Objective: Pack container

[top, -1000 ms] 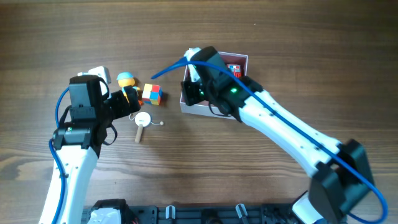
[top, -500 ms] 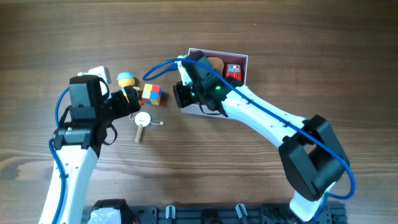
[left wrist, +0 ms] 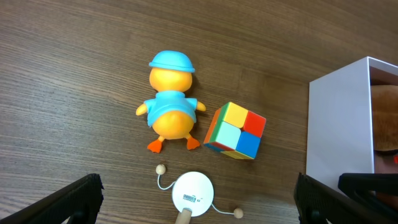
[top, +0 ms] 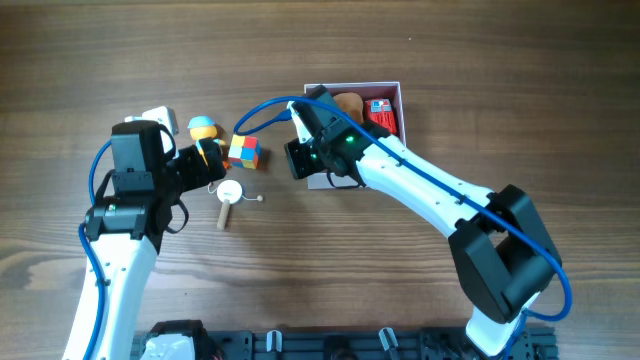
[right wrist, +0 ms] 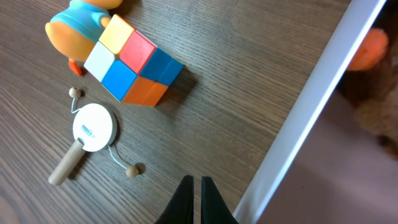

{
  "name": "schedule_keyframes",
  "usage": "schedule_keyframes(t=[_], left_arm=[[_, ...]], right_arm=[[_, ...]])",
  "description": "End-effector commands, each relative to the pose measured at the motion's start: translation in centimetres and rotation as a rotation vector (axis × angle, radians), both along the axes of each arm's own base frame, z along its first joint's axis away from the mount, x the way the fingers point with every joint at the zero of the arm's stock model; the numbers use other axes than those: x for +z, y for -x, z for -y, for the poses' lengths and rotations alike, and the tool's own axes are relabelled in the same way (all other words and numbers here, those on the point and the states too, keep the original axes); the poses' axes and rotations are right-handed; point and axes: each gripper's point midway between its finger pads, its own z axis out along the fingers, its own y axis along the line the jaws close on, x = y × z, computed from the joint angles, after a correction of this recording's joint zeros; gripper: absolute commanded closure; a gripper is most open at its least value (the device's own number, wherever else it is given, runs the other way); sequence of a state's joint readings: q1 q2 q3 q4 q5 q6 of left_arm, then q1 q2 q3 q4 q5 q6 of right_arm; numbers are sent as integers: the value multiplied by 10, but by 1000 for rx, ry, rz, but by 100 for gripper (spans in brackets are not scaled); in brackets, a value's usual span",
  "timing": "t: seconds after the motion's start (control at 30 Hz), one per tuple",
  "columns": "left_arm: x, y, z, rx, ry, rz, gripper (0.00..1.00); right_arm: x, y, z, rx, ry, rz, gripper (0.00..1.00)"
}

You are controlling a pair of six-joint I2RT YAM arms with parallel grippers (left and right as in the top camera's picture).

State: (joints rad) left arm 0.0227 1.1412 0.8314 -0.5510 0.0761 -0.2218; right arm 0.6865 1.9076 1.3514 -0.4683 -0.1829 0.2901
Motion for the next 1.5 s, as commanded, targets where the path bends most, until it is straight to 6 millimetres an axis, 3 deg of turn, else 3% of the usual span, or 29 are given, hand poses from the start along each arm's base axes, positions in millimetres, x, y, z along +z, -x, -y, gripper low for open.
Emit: schedule_keyframes(t=[0.0,0.1,0.17,0.23,0.3,0.37,0.43,0.57,0.73,0.83,0.97,1.1,1.3,1.47], left_arm=[[6,-4,-3,-7,-16,15,0],[6,-4,-3,-7,-16,15,0],[6,-4,-3,-7,-16,15,0],[6,-4,-3,-7,-16,15,0],[6,-4,-3,-7,-16,15,0],[6,-4,-3,-7,-16,15,0],[6,-4,-3,-7,-16,15,0],[6,-4,-3,-7,-16,15,0],[6,-4,-1,-11,-8,15,0],[1,5,14,-28,96,-33,0],[1,11,32,-84,183,-54,0],[-3,17,32,-83,188,-84,0],[-8,28,34,-79,182,-146,1],[13,15,36,-86,129,-182,1]], right_arm=[[33,-4,4,9,-15,89,96],[61,-4,4,45,-37,159,96],[89,-1,6,64,-66,220,94],[125,1,12,52,-105,289,88],[161,1,25,16,-134,369,76],[200,1,49,-50,-147,463,69],[235,2,86,-153,-134,550,59],[263,9,163,-392,-82,588,39],[251,18,247,-610,31,509,35],[228,24,302,-777,109,403,19],[200,32,355,-946,162,261,9],[178,29,381,-1016,115,145,0],[135,28,409,-1156,84,-52,0],[105,21,413,-1155,114,-148,0]])
